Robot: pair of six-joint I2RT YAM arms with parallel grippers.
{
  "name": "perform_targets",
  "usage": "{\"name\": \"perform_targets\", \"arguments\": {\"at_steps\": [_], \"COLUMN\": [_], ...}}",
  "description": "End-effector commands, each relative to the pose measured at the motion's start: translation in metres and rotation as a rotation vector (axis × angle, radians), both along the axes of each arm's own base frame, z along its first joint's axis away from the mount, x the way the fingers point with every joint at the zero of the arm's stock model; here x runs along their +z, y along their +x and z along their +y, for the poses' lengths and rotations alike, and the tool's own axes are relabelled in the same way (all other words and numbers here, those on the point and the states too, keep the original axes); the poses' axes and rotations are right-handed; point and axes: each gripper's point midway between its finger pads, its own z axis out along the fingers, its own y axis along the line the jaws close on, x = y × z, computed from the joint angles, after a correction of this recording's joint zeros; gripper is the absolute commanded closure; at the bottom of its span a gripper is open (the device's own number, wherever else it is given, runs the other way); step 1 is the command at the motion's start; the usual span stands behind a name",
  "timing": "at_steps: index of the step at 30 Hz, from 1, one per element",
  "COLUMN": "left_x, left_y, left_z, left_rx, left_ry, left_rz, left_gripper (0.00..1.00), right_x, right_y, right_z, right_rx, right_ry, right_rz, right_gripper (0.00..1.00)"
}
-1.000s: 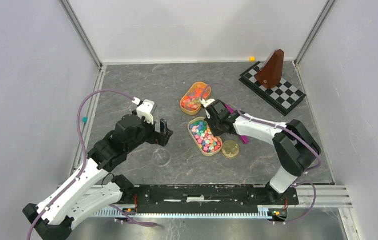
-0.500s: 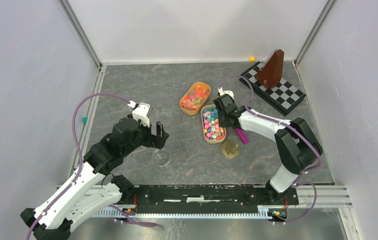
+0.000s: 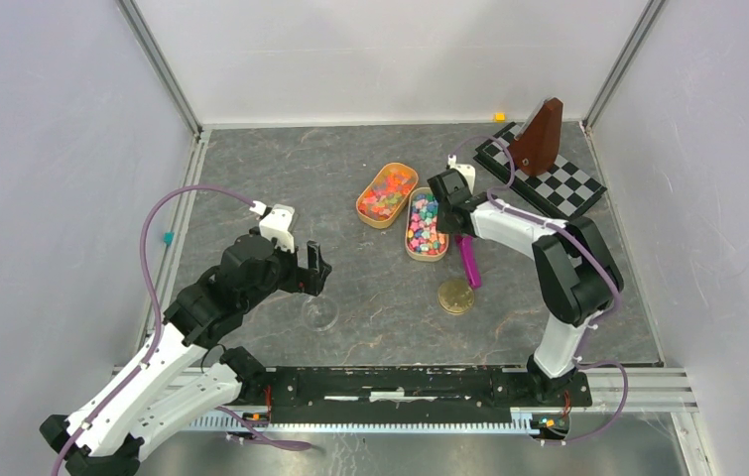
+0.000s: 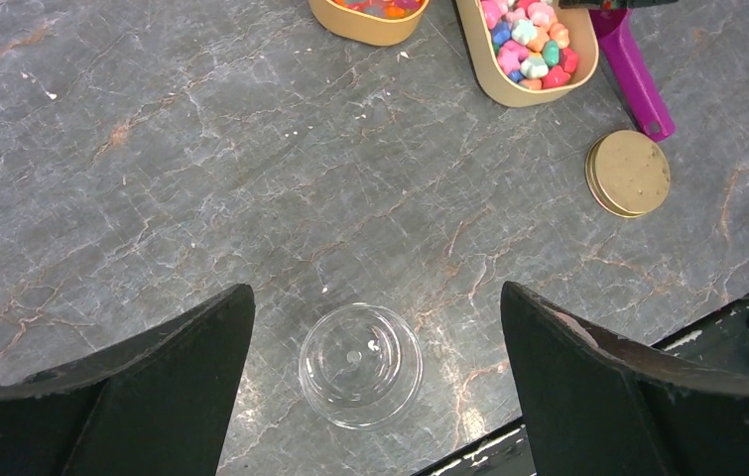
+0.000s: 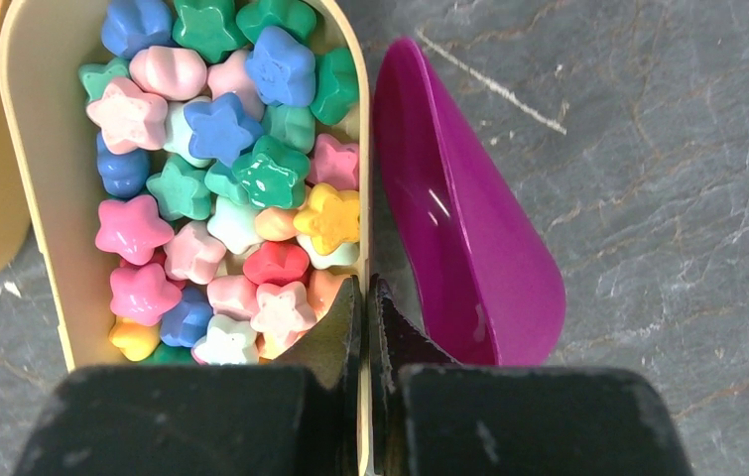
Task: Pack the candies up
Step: Adjust the storage box at the center of the board.
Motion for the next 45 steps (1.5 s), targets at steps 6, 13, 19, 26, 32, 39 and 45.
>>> {"name": "perform_targets", "arguments": {"at_steps": [6,13,19,26,32,39,45], "left_x": [0.003,0.003,0.003,0.003,0.004,0.004,0.005], "left_y": [0.001,0.001,0.001,0.001,0.001,0.002,0.002], "left_z": [0.002,0.001,0.002,0.001,0.001,0.001,0.002], "left_rx": [0.031,0.031,0.031,0.03,0.031,0.032,0.034], "left_ry": [-0.026,-0.025,-0.025,-0.026,-0.027,-0.026,-0.026], "left_rz": [-0.003,-0.001,-0.002,-0.002,-0.003,-0.001,-0.006], "left_gripper": [0.0,0.0,0.0,0.0,0.0,0.0,0.0], "right_x": [0.033,0.029,0.026,0.034,0.064,0.104,0.114], "right_y": [0.044,0.039,0.035,0.031,0.031,0.036,0.044], "right_z": [0.009,0.004,0.003,-0.004,-0.008,0.029,0.069], "right_rx": [-0.062,-0.062,-0.036,-0.017,0.01,0.113,0.176], "right_ry": [0.042,0.021,0.011,-0.031,-0.047,-0.024,0.025], "right_rz": [-0.129,-0.121,-0.117,-0.121,-0.181,-0.263,-0.271], "right_gripper": [1.0,0.96,0.9,0.67,0.65,0.63,0.6]}}
